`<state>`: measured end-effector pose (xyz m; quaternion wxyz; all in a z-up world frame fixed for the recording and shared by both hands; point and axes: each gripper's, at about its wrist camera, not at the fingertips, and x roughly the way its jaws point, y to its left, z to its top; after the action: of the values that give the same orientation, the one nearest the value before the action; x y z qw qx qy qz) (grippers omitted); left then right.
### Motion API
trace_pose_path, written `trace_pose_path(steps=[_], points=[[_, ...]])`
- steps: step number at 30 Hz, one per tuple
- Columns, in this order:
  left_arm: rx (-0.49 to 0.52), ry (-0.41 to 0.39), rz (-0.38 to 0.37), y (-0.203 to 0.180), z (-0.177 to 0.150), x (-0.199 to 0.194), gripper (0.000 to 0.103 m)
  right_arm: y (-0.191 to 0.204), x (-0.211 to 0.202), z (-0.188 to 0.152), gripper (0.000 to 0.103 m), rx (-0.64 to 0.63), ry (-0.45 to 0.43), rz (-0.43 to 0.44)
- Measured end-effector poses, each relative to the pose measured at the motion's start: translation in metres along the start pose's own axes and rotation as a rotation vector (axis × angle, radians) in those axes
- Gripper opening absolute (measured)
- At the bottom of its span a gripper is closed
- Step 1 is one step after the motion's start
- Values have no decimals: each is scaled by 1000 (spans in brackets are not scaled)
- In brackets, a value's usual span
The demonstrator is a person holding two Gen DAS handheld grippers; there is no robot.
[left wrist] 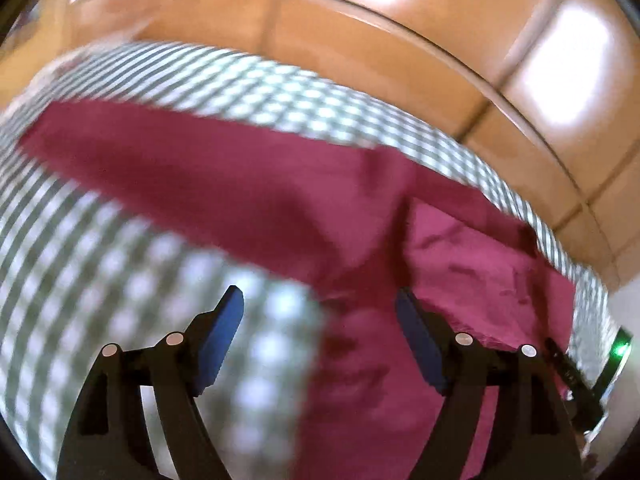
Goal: Fold small clothes
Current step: 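Grasp the other sleeve with the left tool and fold it across the body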
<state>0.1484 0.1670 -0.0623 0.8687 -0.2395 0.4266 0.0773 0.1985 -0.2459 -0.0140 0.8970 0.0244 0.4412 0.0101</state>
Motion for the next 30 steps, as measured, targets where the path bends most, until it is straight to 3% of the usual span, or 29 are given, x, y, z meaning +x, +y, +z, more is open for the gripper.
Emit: trace_pose_path(steps=[5,9,15,20,25,29,30], points=[[-186,-74,20,92,11,-32,72,10,-2,-1,101,-42,-10,-60],[-421,-143,4,179,29,-53,72,10,-1,-1,101,-42,-8,-61],[-666,-192,-22,265,56,-67,71,10,0,0,101,-39,-4,-57],[-671,-195,-30,266,83,-68,48,11,-1,-1,101,-44,-5,-65],[-663,-167,20,249,102,-48,47,12,0,-1,101,-52,-6,-77],[-703,-165,47,259,107,-31,47,12,0,-1,101,-56,-6,-82],[-693,-167,51,257,110,-31,31,12,0,-1,101,-56,-7,-82]])
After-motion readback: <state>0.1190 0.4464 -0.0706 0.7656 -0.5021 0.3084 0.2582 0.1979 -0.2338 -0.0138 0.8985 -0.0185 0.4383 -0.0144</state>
